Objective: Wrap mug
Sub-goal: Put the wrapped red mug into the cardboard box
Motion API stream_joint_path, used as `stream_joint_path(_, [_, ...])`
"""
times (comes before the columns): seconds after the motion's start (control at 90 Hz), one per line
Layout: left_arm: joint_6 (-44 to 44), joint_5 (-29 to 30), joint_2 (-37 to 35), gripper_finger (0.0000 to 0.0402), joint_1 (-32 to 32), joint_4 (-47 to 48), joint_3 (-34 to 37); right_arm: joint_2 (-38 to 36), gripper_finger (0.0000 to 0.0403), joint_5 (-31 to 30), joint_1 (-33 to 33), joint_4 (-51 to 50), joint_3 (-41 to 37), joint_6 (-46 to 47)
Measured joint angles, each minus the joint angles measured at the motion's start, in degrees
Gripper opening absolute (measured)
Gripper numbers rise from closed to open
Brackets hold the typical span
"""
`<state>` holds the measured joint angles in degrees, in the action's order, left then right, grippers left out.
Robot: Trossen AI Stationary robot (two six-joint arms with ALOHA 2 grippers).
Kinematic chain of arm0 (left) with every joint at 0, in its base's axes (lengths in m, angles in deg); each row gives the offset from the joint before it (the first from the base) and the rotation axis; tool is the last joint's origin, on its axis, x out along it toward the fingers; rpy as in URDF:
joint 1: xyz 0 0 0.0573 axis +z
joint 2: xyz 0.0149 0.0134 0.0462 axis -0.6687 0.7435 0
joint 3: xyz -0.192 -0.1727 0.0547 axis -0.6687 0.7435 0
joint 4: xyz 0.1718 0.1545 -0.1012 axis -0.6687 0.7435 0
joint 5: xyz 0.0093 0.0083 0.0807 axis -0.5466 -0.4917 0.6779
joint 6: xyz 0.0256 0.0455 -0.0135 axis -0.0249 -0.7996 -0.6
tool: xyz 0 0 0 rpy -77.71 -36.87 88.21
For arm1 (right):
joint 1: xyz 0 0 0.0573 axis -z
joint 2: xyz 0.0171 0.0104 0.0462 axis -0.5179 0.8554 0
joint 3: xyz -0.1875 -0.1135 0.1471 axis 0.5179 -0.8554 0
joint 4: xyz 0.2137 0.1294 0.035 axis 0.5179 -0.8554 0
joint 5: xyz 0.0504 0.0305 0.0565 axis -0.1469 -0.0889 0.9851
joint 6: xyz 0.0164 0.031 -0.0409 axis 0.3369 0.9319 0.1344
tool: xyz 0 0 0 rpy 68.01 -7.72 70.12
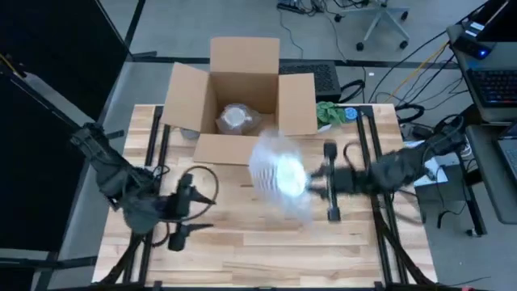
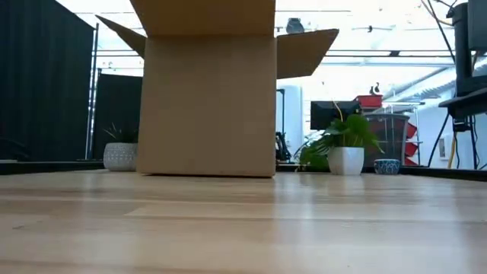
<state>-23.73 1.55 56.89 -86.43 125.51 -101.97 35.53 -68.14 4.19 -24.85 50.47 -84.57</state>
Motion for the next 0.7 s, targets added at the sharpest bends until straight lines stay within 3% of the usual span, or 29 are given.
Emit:
stream_joint_path(0.2, [1.9, 5.0, -4.9, 0.0258, -0.4, 3.8, 1.2, 3.7, 0.0035, 5.0, 19.3, -0.5, 6.9, -7.9])
stream_joint_path(0.411, [1.8, 7.0, -7.2, 0.0258, -0.4, 5.0, 1.6, 12.1, 0.0035, 18.5, 40.3, -2.9, 7.0, -1.0])
stream_joint_path(0.7, [1.8, 8.7, -7.2, 0.0258, -0.4, 6.3, 1.6, 25.8, 0.0035, 22.5, 48.0, -2.9, 7.0, 2.7])
